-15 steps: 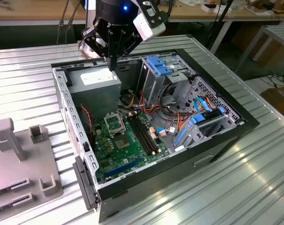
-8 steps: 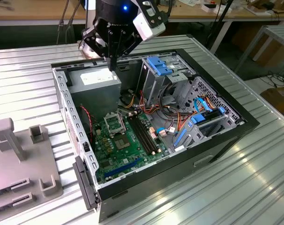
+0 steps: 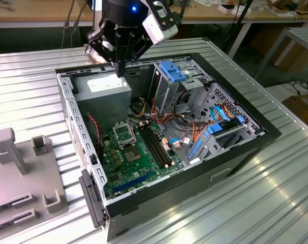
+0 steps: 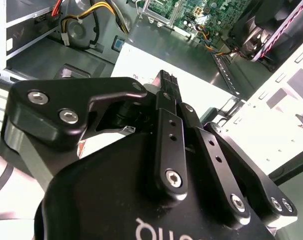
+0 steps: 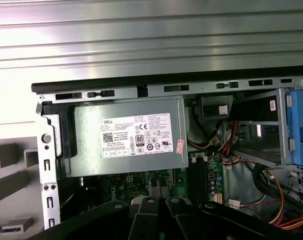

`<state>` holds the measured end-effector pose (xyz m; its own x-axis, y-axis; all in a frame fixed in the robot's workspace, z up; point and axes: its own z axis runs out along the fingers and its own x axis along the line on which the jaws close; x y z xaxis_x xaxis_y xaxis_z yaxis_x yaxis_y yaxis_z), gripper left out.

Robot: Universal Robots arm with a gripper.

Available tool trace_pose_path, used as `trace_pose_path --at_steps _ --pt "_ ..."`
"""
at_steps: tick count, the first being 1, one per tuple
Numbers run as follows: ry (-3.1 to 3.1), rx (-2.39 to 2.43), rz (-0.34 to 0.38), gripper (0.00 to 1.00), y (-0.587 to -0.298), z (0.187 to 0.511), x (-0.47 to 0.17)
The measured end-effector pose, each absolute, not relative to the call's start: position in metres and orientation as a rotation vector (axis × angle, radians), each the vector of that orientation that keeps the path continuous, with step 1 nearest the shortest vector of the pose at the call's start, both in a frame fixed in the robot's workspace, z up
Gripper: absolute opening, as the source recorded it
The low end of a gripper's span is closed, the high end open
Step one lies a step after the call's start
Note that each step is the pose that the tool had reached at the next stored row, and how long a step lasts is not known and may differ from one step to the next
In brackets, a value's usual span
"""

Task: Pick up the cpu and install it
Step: 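Reach for the cpu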

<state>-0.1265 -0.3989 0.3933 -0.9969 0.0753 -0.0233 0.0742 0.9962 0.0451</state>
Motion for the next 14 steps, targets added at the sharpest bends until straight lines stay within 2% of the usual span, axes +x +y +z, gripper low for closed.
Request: trace_pose_path --at_steps 14 --pt "3.114 0.117 0.069 0.11 -0.399 0.393 -0.138"
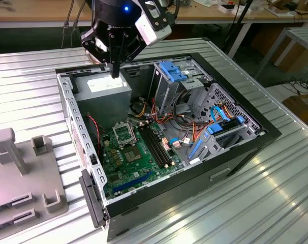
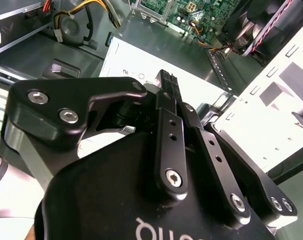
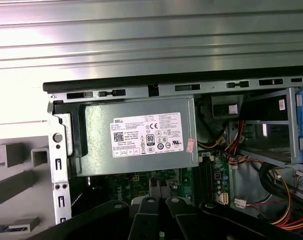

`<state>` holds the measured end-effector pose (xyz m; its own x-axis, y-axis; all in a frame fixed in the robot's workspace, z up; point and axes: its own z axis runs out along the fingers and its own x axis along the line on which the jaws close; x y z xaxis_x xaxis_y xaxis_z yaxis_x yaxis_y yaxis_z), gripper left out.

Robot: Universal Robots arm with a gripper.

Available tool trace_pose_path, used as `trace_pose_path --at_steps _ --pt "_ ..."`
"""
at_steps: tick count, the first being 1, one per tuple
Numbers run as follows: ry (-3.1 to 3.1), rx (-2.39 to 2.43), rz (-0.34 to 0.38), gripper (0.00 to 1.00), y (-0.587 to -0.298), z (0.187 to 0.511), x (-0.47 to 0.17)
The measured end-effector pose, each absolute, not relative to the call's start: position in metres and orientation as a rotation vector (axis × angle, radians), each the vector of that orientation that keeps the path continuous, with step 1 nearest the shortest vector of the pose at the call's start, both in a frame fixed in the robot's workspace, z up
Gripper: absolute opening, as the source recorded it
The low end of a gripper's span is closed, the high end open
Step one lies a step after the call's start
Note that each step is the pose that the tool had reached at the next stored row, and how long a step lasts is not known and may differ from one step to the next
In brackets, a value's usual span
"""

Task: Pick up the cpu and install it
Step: 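Reach for the cpu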

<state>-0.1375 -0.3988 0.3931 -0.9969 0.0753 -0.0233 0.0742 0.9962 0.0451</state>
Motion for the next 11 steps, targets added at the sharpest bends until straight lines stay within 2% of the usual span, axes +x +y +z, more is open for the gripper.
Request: trace_pose_path --at_steps 11 --pt "3.114 0.117 0.069 0.11 -0.3988 0.3927 -0.1442"
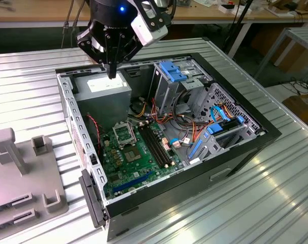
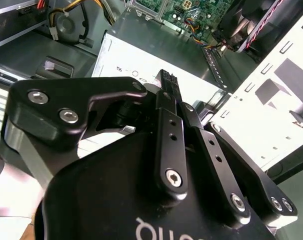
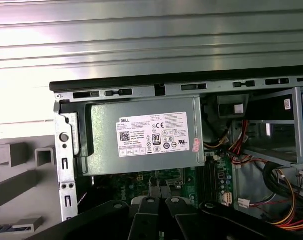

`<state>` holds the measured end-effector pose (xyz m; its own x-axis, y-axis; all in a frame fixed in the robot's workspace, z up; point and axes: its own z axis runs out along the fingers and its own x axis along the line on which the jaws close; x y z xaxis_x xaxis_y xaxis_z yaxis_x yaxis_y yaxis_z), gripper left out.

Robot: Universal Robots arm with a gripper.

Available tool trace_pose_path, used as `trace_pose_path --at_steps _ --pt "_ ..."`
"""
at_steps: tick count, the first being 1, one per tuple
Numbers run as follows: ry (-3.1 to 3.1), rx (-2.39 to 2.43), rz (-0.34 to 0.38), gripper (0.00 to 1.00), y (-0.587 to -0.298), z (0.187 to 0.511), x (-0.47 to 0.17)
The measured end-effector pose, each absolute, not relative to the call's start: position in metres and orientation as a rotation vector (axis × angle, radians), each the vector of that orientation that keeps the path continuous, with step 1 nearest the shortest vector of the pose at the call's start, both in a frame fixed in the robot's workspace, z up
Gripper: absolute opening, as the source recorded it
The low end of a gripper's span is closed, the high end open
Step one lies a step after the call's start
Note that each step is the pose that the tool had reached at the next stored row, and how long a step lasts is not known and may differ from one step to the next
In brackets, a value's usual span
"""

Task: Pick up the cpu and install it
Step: 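Reach for the cpu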

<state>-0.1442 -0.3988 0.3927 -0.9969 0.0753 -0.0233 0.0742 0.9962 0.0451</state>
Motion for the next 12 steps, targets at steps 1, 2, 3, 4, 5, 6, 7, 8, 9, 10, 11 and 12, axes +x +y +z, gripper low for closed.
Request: trace_pose_path --at_steps 1,2,3,4,5,6,7,8,9,10,11,12 --pt "3.114 0.117 0.069 0.11 -0.3988 0.3926 -0.1449" --pt "3.114 0.117 0.069 0.11 -0.3988 0.3926 -0.1453" --pt "3.114 0.117 0.069 0.11 -0.3989 0.3926 -0.1456" --pt "3.114 0.117 0.069 0.11 -0.3988 0.3925 -0.146" --pt "3.114 0.117 0.069 0.11 -0.3988 0.3925 -0.1464" --pt "3.114 0.117 0.069 0.11 -0.3988 0.3924 -0.1468" --pt "3.114 0.117 0.069 0.11 -0.3988 0.3924 -0.1474" --pt "3.114 0.117 0.069 0.11 -0.3989 0.3923 -0.1479" --pt "3.114 0.117 0.069 0.11 -0.3988 0.3923 -0.1483" --pt "3.114 0.117 0.069 0.11 -0.3989 0.3922 -0.1489" --pt "3.114 0.117 0.069 0.11 -0.3989 0.3922 -0.1492" --pt "3.114 0.117 0.069 0.11 -0.3988 0.3922 -0.1498"
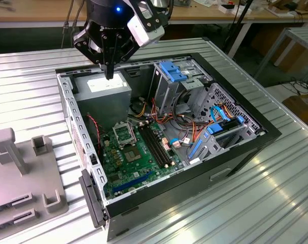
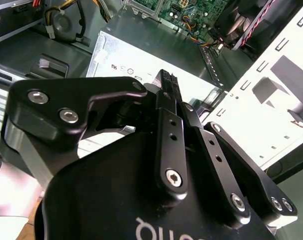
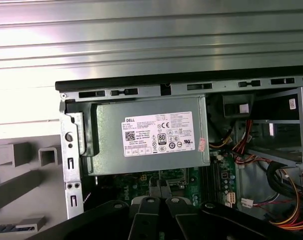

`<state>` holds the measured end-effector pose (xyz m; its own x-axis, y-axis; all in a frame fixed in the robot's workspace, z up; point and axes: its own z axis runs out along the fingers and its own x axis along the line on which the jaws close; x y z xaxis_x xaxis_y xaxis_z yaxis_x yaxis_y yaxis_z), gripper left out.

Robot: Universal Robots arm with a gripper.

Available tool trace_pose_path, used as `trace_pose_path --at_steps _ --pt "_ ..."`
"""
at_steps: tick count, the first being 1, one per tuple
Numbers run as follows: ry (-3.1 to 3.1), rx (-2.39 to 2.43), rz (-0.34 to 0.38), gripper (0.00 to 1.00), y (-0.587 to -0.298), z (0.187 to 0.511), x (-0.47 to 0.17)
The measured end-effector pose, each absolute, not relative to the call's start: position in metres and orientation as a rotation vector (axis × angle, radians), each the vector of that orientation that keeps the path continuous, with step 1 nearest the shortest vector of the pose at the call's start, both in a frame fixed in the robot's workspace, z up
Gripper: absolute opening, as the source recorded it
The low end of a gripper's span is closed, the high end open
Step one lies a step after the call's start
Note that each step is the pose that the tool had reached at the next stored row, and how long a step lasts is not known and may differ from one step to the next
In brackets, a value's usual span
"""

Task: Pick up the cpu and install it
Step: 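Reach for the cpu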

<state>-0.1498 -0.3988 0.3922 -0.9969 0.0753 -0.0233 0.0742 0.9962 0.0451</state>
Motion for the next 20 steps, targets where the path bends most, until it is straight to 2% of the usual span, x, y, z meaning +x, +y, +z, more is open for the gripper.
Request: trace_pose_path --at_steps 20 --pt "3.114 0.116 0.069 0.11 -0.3988 0.3914 -0.1588"
